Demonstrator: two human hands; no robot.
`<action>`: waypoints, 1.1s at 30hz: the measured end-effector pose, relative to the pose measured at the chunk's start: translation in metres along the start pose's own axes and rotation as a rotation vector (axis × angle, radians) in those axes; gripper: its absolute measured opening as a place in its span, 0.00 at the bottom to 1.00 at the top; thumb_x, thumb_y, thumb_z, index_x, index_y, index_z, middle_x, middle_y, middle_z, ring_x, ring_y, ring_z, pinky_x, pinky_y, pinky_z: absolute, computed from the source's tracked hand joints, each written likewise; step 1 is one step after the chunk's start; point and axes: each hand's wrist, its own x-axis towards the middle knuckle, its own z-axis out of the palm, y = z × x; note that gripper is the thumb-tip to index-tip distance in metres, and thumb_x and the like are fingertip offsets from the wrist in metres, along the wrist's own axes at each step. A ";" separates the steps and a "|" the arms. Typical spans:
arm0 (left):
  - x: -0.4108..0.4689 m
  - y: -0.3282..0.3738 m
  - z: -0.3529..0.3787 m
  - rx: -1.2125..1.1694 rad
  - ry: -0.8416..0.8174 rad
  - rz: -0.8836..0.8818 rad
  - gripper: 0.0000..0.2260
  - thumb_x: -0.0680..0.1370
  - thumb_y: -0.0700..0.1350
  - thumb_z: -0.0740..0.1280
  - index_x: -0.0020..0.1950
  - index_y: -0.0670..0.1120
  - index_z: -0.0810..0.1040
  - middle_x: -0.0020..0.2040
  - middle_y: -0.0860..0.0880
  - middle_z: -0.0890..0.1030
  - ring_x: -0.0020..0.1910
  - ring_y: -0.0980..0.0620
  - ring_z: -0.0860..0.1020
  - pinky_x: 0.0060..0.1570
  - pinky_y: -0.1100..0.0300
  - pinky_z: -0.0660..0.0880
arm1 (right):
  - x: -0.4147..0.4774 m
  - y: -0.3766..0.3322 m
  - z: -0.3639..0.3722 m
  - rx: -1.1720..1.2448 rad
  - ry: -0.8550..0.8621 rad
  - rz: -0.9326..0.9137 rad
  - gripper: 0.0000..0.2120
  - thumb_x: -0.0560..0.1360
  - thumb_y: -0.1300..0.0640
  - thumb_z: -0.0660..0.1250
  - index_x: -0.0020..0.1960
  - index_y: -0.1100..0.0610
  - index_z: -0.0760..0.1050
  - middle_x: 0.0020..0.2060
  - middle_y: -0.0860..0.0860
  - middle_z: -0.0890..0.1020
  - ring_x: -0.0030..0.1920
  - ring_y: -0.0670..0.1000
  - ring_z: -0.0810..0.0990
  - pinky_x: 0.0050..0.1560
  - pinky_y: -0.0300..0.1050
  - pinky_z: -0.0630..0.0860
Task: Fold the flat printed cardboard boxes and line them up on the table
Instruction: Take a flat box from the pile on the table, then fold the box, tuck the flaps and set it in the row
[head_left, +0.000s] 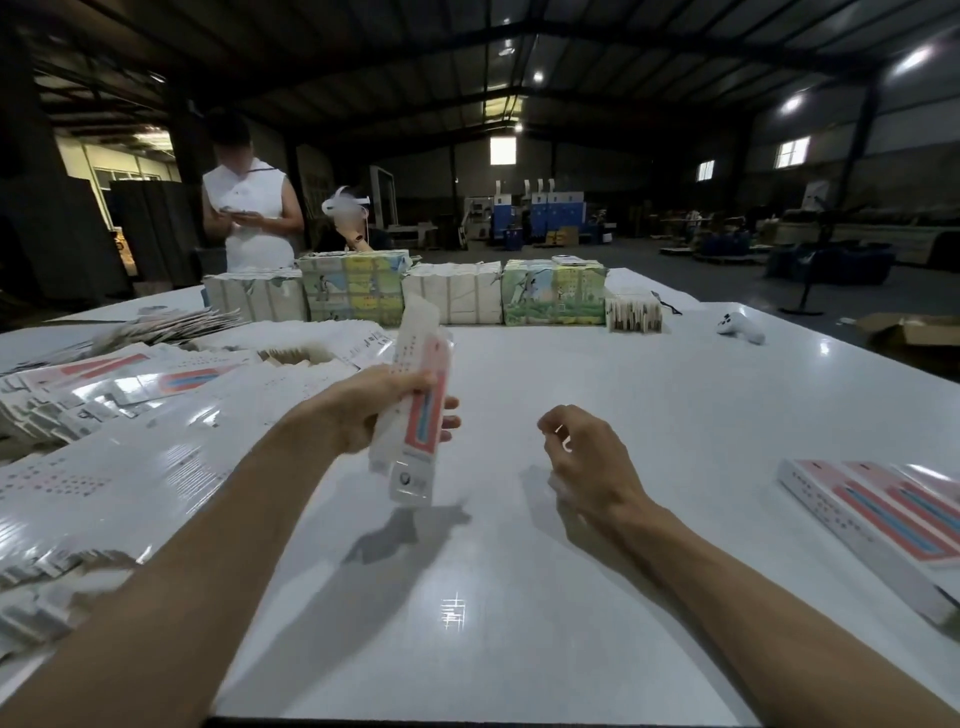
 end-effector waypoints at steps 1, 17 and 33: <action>0.005 -0.004 0.015 -0.108 -0.037 -0.016 0.19 0.84 0.45 0.68 0.72 0.40 0.71 0.57 0.37 0.86 0.54 0.36 0.86 0.49 0.42 0.85 | 0.002 0.000 -0.001 0.034 0.041 -0.003 0.09 0.81 0.61 0.63 0.56 0.54 0.81 0.50 0.44 0.83 0.47 0.48 0.80 0.49 0.47 0.78; 0.048 -0.084 0.124 -0.414 -0.333 -0.073 0.32 0.83 0.68 0.55 0.69 0.42 0.79 0.59 0.34 0.82 0.51 0.36 0.83 0.56 0.42 0.80 | 0.016 0.010 -0.023 0.086 0.013 0.016 0.15 0.85 0.51 0.63 0.65 0.58 0.81 0.61 0.51 0.78 0.62 0.51 0.76 0.64 0.55 0.77; 0.039 -0.077 0.120 -0.270 -0.488 -0.058 0.37 0.82 0.69 0.50 0.61 0.40 0.83 0.54 0.38 0.84 0.44 0.42 0.84 0.46 0.50 0.83 | 0.028 0.005 -0.049 0.679 -0.153 0.229 0.08 0.79 0.61 0.73 0.41 0.58 0.84 0.68 0.47 0.78 0.69 0.53 0.75 0.74 0.61 0.68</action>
